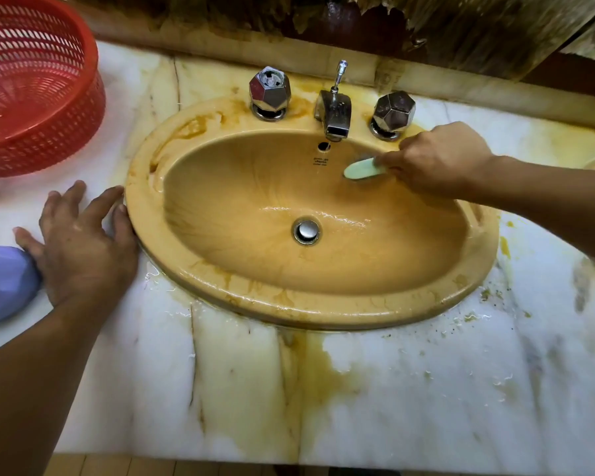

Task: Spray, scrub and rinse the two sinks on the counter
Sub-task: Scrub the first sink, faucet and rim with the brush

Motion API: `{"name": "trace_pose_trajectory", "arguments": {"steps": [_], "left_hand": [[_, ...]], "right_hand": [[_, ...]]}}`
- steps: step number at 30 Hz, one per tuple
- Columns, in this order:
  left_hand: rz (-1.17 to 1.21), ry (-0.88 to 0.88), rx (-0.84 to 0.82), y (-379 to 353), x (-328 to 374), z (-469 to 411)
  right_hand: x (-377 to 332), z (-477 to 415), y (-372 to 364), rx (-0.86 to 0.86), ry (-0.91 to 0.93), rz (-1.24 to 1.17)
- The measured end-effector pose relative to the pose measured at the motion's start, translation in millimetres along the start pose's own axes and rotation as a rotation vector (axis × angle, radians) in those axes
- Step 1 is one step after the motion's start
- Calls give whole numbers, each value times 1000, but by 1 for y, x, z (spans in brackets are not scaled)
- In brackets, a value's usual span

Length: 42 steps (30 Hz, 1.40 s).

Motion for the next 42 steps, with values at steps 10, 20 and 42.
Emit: {"name": "trace_pose_trajectory", "arguments": {"steps": [10,20,42], "left_hand": [[22,18,-14,0,-1,1],[1,-5,11,1,1,1],[6,1,8,0,-1,-1]], "right_hand": [[19,64,-44,-643,-206,-212],[-37,40,-83,-743,-106,-324],[29,66,-31,-742,-206,0]]}}
Point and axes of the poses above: each hand's wrist, its own z-axis away from the middle knuckle, its own y-axis out of the back of the hand, x = y × z, the point moved 10 cm from there along -z, towards the middle knuckle, and after that the axes turned 14 degrees about -z, right-handed, at the moved point
